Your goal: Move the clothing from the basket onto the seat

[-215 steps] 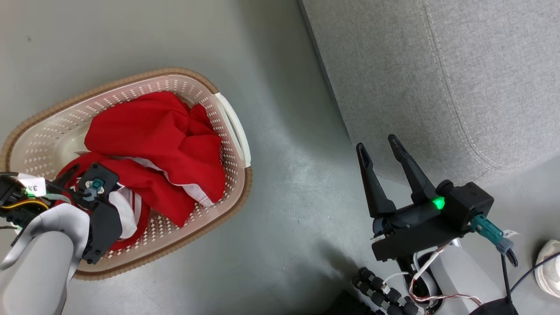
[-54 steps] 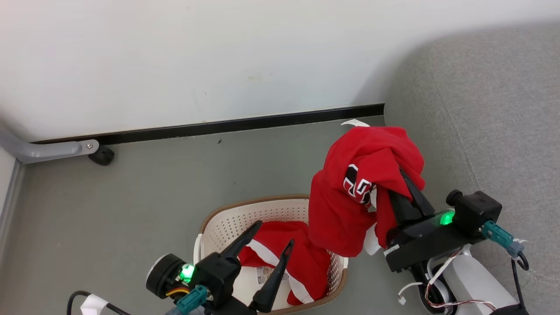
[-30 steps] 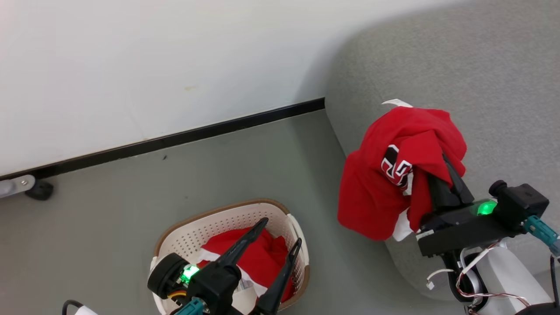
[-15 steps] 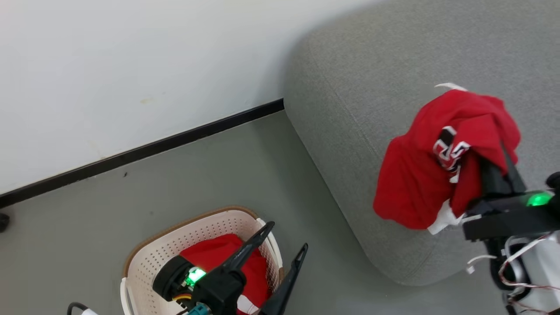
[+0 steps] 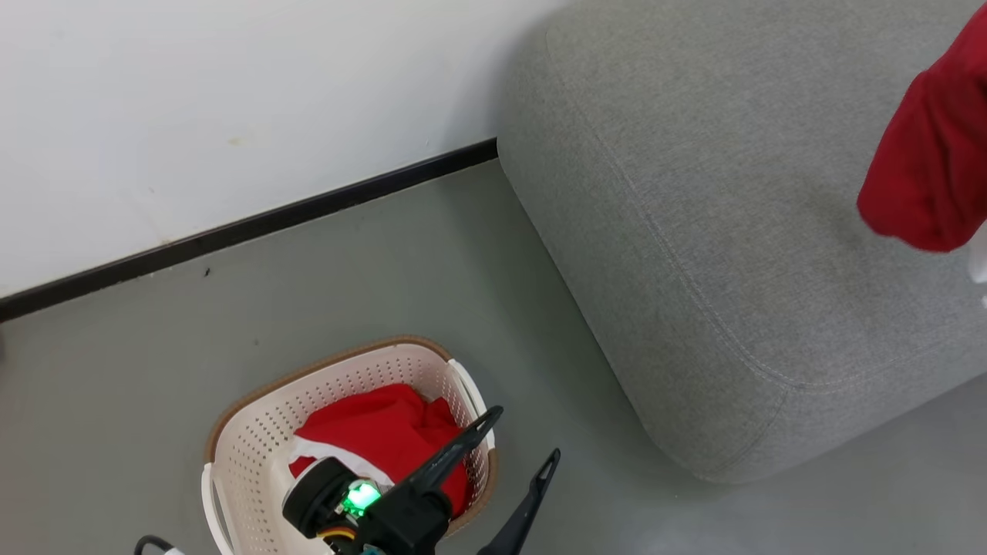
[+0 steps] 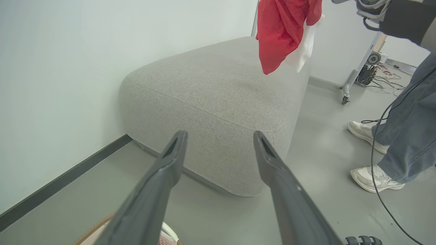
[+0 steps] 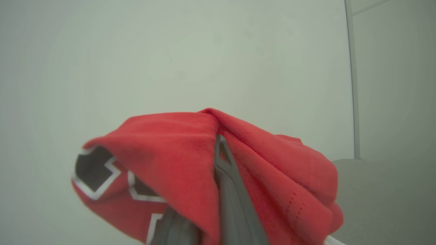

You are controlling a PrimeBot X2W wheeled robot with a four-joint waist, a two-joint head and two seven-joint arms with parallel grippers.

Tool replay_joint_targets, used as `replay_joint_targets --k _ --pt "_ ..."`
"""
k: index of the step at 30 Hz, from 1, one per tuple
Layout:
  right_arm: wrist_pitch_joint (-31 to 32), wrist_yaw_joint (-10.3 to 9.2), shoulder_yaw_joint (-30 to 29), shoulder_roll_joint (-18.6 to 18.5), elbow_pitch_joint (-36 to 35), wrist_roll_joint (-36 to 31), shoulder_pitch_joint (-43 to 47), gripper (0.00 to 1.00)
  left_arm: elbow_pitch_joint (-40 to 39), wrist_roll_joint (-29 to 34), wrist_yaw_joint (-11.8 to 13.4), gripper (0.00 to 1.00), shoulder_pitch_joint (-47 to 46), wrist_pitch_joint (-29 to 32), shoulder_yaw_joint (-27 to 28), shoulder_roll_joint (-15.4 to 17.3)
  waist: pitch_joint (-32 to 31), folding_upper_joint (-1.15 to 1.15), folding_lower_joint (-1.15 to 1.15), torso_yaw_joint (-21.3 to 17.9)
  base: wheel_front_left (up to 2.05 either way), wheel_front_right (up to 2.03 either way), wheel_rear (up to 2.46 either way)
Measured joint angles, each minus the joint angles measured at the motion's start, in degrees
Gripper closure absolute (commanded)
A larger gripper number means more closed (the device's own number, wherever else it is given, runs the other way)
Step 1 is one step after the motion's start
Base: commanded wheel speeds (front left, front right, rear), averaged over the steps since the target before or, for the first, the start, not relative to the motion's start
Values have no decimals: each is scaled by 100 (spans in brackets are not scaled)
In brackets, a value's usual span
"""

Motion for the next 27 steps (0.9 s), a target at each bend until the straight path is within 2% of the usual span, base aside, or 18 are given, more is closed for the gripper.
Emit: replay_joint_targets --k 7,12,15,27 --pt "-15 -145 -249 -357 534 -85 -568 100 -308 1 2 0 240 105 35 238 274 0 0 87 0 0 0" --pt "-15 -196 -196 -439 806 -355 -764 100 -573 2 57 0 447 234 272 544 553 0 0 117 0 0 0" --pt "-15 -197 -111 -442 1001 -420 -945 100 -721 3 91 0 469 314 408 705 742 0 0 115 0 0 0" --pt "-16 -238 58 -234 1719 -623 -1255 100 -1137 9 162 0 437 533 692 928 1453 0 1 15 0 0 0"
